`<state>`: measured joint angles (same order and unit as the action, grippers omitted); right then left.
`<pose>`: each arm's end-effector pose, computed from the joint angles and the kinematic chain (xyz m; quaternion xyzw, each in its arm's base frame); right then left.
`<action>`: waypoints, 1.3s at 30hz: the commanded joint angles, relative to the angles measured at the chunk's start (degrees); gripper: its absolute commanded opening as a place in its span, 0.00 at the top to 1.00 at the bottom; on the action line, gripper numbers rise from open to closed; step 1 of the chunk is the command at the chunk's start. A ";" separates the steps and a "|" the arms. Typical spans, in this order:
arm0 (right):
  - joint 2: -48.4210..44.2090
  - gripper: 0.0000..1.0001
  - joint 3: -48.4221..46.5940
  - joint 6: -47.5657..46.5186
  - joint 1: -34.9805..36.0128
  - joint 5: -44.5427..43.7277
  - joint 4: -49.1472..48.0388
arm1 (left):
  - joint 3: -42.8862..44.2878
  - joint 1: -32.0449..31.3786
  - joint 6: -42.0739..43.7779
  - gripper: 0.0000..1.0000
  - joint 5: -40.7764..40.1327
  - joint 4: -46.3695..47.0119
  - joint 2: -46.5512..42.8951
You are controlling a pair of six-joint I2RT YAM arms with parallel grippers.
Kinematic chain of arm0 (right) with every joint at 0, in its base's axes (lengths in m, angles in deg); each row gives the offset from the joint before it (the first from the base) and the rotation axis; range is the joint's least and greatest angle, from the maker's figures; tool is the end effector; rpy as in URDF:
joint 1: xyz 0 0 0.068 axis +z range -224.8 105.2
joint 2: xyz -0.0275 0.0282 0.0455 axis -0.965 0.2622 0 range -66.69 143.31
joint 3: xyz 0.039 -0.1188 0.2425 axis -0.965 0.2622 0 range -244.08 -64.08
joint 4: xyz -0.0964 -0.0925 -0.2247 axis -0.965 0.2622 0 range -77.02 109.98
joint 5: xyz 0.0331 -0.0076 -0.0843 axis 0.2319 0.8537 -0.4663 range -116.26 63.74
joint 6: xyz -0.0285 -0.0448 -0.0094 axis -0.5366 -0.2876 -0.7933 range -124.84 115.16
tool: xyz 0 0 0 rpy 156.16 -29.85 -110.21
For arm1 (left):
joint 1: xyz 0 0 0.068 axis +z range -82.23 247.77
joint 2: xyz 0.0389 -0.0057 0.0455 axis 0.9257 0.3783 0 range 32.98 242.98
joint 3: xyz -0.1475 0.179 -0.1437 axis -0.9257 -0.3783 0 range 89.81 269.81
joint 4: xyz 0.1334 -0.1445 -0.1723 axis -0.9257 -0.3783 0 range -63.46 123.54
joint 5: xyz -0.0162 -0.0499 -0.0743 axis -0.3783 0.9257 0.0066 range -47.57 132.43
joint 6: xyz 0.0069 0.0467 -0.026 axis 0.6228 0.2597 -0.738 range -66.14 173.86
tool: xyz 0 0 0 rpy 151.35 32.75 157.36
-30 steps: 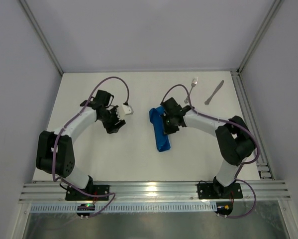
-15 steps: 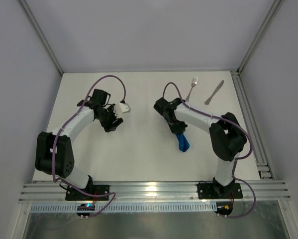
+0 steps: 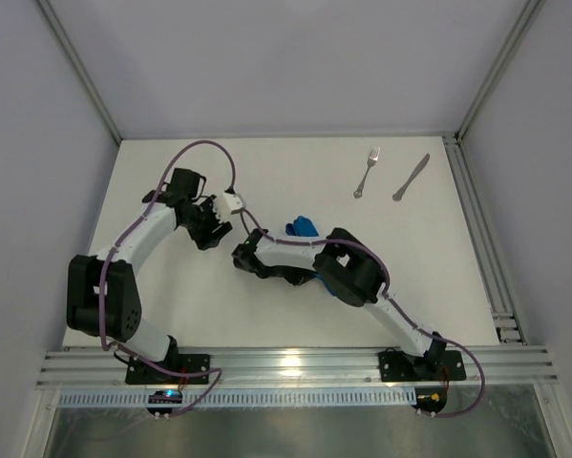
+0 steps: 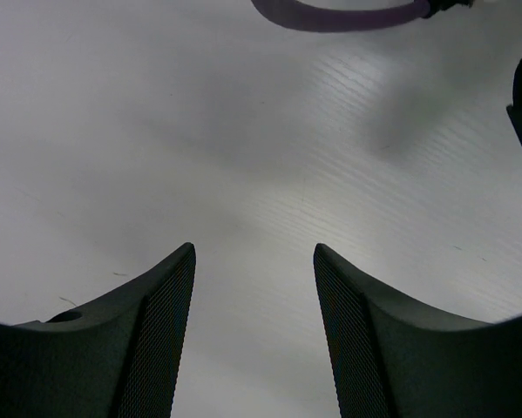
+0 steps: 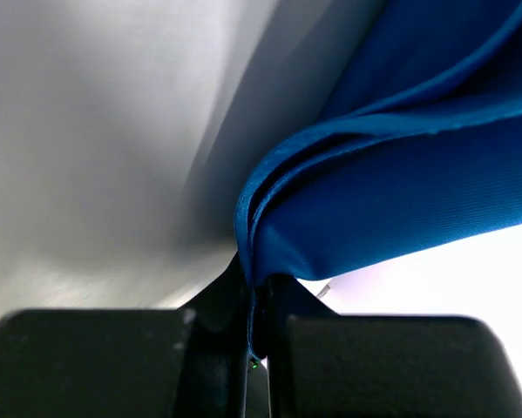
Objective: Fold the napkin into a case and place the utensils inside
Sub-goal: Turn over the smaller rectangle-folded napkin at the center of the board.
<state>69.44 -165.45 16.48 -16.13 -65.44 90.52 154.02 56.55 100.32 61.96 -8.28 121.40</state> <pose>0.2310 0.3362 0.1121 -0.3574 0.8549 -0.3691 0.0719 0.2964 -0.0709 0.2333 0.4959 0.8275 -0.0961 0.2452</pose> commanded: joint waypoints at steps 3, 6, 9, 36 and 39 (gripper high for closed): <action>2.29 0.96 -4.55 0.30 2.58 2.61 -0.01 | 2.06 0.50 -0.84 0.41 1.48 1.31 -1.94; 3.08 0.96 -3.93 0.82 3.55 2.53 -1.42 | 2.50 0.50 -0.93 0.40 2.09 1.31 -1.50; 3.26 0.86 -3.67 1.97 5.04 0.86 -2.13 | 3.56 0.50 -1.37 0.40 2.70 0.96 -0.89; -6.75 0.31 -3.85 0.74 14.18 1.65 -20.93 | 7.51 2.34 -2.16 0.39 4.20 -0.98 2.63; -12.28 0.31 0.87 -0.14 14.36 3.40 -26.35 | 8.48 3.22 -3.12 0.39 4.99 -0.89 3.24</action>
<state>64.24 -168.33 16.30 -2.18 -66.20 74.74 159.57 58.63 98.75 64.54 -8.85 124.31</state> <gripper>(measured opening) 0.686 0.603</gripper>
